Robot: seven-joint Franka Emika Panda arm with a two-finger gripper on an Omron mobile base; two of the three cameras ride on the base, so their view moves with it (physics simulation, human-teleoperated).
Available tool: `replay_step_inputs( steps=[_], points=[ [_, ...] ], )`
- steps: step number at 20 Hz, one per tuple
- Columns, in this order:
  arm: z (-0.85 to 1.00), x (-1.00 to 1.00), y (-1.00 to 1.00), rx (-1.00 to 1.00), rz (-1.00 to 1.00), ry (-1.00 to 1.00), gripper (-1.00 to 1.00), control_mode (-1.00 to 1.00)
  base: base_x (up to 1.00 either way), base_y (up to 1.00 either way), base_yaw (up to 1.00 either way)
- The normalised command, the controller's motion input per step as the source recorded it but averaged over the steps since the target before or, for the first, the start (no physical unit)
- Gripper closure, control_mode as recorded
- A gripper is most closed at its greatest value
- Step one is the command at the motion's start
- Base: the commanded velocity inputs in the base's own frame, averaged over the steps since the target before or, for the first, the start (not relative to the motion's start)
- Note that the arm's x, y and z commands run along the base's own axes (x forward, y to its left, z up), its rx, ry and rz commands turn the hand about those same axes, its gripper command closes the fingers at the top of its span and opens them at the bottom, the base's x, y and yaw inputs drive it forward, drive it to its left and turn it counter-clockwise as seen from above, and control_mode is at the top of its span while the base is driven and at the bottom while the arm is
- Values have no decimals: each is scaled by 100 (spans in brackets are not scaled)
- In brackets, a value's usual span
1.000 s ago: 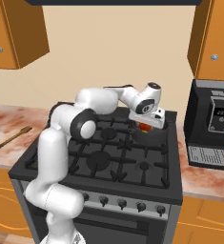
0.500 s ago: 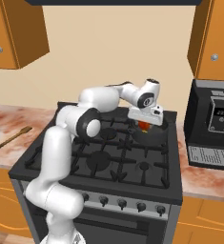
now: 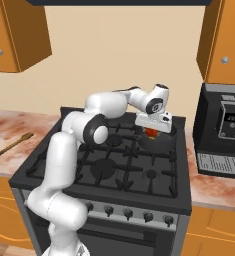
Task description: Put the lemon and tomato in the pot. Retrieve the spatula and lightly stir the vegetables in the pot.
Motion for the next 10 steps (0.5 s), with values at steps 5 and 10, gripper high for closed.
replay_step_inputs(
  steps=[5,10],
  points=[
    [-4,3,10,0,0,0,100,-100,0,0,0],
    [0,1,11,0,0,0,-100,-100,0,0,0]
  ],
)
